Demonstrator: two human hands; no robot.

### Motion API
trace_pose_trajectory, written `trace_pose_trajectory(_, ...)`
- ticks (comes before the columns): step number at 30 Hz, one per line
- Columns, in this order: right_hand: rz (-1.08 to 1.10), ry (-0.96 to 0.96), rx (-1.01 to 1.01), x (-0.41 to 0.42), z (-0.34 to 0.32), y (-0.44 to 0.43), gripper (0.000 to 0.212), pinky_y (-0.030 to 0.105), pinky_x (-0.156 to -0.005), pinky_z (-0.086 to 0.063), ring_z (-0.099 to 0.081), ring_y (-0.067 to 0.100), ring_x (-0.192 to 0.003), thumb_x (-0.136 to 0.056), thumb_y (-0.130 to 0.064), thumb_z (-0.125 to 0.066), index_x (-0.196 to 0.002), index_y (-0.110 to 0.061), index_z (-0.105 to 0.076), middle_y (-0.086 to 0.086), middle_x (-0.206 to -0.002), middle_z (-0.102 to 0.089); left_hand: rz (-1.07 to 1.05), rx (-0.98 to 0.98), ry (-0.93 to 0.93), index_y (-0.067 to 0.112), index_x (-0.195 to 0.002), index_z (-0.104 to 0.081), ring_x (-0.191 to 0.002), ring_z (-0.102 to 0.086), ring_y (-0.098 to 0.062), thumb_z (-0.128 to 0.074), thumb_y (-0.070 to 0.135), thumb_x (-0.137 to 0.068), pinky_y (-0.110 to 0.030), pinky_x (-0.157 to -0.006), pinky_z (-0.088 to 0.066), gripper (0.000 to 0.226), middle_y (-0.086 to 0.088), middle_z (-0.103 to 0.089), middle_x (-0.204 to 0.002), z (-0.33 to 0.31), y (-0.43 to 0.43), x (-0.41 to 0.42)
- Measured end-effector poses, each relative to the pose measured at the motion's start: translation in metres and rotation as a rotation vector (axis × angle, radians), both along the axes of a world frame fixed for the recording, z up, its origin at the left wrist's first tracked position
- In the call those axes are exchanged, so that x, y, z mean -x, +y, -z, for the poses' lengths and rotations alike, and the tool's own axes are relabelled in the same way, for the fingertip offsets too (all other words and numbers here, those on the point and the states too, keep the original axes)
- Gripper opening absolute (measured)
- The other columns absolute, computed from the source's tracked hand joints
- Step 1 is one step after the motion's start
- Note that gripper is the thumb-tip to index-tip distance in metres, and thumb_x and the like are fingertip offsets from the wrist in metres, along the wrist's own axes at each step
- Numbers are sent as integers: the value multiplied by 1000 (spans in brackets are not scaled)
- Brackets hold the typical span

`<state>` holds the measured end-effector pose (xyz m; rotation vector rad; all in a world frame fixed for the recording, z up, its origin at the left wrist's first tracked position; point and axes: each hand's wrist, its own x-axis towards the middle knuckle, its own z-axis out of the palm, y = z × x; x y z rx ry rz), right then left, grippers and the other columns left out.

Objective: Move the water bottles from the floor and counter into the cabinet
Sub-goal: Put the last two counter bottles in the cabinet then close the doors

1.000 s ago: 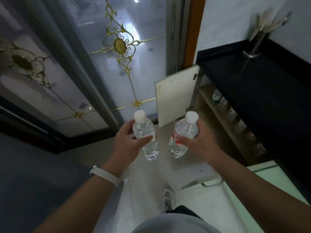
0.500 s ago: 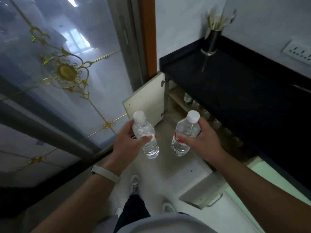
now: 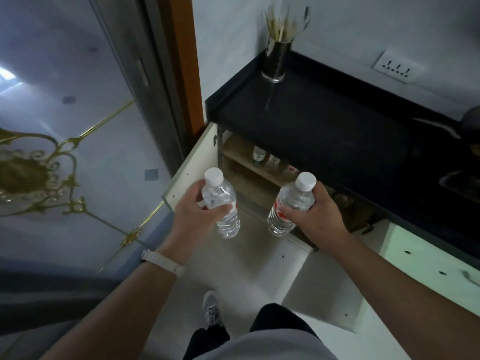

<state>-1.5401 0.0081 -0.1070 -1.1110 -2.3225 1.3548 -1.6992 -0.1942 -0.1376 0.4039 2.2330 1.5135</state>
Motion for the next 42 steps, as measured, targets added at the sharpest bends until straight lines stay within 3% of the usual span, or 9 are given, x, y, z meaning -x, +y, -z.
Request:
trace_pose_trajectory(3,19,-26,7,16,5,-8,64,23,-77,-51,-63,3,-93,-69,-40,-85,-121,-35,-48,-14,-105,-62,30,9,9,32,-116,-63,-93,-68,-9,-86,24,-67,-30,-79,-56,54,11,-71,-101,7,-1,25)
trace_pose_trajectory(7,69,-61,28,34,16,-10,65,26,-77,-53,-62,3,-92,-68,-44,-84,-121,-36,-47,-16,-103,-62,70,33,36,27,-115,-62,-86,-64,3,-85,20,-71,-7,-63,-45,50,12,-69,-98,14,6,45)
trace_pose_trajectory(11,90,-88,44,51,34,-2,67,35,-84,-55,-62,6,-94,-66,-46,-84,-121,-34,-48,-14,-104,-62,115,45,-11,30,-118,-61,-94,-67,-6,-85,22,-71,-18,-74,-53,54,11,-70,-104,33,20,59)
trace_pose_trajectory(15,96,-88,85,71,55,10,65,37,-86,-56,-62,6,-95,-67,-44,-85,-119,-33,-47,-13,-104,-62,122,92,-11,30,-120,-60,-96,-65,-6,-84,24,-70,-5,-67,-46,56,12,-68,-107,49,42,64)
trace_pose_trajectory(22,64,-104,88,100,125,47,71,38,-90,-54,-60,8,-100,-66,-47,-84,-124,-39,-43,-16,-109,-59,129,118,-31,36,-121,-58,-100,-65,-3,-87,30,-68,-11,-75,-52,60,16,-67,-111,104,87,86)
trace_pose_trajectory(28,51,-40,23,134,215,82,71,37,-88,-54,-61,8,-98,-67,-44,-86,-125,-34,-45,-14,-109,-60,76,63,-26,34,-122,-60,-100,-66,-4,-88,31,-66,-22,-81,-55,63,17,-69,-111,196,129,115)
trace_pose_trajectory(36,6,155,-70,190,319,129,69,31,-87,-54,-60,3,-103,-69,-38,-86,-123,-35,-44,-18,-111,-60,99,-82,64,50,-110,-57,-96,-63,9,-87,29,-68,-15,-78,-49,56,24,-68,-105,301,189,168)
trace_pose_trajectory(40,-34,263,-174,219,357,147,77,28,-91,-52,-58,2,-110,-69,-38,-86,-133,-28,-45,-16,-119,-60,64,-169,185,47,-110,-56,-91,-58,19,-85,25,-73,-1,-66,-44,52,25,-66,-102,331,209,192)
trace_pose_trajectory(42,-55,295,-228,232,368,156,79,30,-95,-51,-56,5,-115,-70,-38,-85,-136,-26,-43,-12,-125,-59,49,-201,241,47,-114,-56,-94,-59,16,-85,25,-73,-6,-72,-47,54,24,-66,-104,341,219,206)
